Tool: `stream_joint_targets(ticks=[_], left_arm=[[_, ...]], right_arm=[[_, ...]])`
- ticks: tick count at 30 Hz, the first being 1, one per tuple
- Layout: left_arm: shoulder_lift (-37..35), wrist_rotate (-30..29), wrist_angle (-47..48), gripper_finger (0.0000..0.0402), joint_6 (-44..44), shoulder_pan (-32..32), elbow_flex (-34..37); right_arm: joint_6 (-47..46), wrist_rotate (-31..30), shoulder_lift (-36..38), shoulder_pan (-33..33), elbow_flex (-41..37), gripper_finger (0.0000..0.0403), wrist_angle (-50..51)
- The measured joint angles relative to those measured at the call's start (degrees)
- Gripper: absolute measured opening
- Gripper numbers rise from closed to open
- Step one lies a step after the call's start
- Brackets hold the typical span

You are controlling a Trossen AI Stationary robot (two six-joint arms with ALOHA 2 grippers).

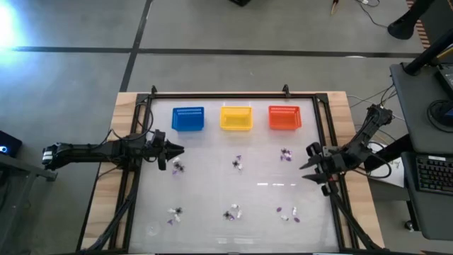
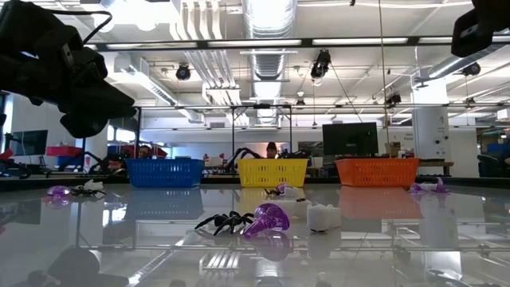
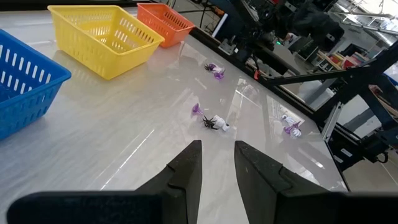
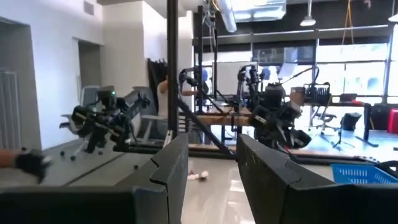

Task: Sort Halloween decoration
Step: Put the purple witch hat toy into the orange basket

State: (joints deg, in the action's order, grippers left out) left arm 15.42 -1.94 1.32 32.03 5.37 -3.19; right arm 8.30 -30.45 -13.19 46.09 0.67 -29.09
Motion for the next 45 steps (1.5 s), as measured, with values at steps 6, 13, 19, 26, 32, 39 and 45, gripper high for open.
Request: stream_joint_targets(ticks=[6, 13, 19, 26, 32, 39, 45], left_arm=[[0.0, 0.0, 0.0, 0.0077, 0.0, 0.0, 0.0], [0.0, 0.0, 0.0, 0.0077, 0.0, 0.0, 0.0], [0.0, 0.0, 0.0, 0.0077, 0.0, 0.0, 0.0], [0.0, -0.3, 0.0, 0.0077, 0.0, 0.0, 0.0], [0.2, -0.4, -0.2, 0.0077, 0.0, 0.0, 0.0], [0.9, -0.4, -0.2, 0.0077, -3.7, 0.0, 0.0], [2.1, -0.6, -0.2, 0.0077, -11.6, 0.0, 0.0]], right_arm=[[-4.9, -9.7, -0.3, 0.0, 0.0, 0.0128, 0.3], [-10.6, -11.7, -1.7, 0.0, 0.0, 0.0128, 2.0], [-15.1, -11.6, -3.4, 0.0, 0.0, 0.0128, 2.1], [-18.9, -11.7, -5.3, 0.0, 0.0, 0.0128, 2.1], [-18.8, -11.7, -6.2, 0.0, 0.0, 0.0128, 2.1], [-17.6, -11.7, -6.1, 0.0, 0.0, 0.0128, 2.3], [-14.5, -11.7, -6.1, 0.0, 0.0, 0.0128, 2.7]])
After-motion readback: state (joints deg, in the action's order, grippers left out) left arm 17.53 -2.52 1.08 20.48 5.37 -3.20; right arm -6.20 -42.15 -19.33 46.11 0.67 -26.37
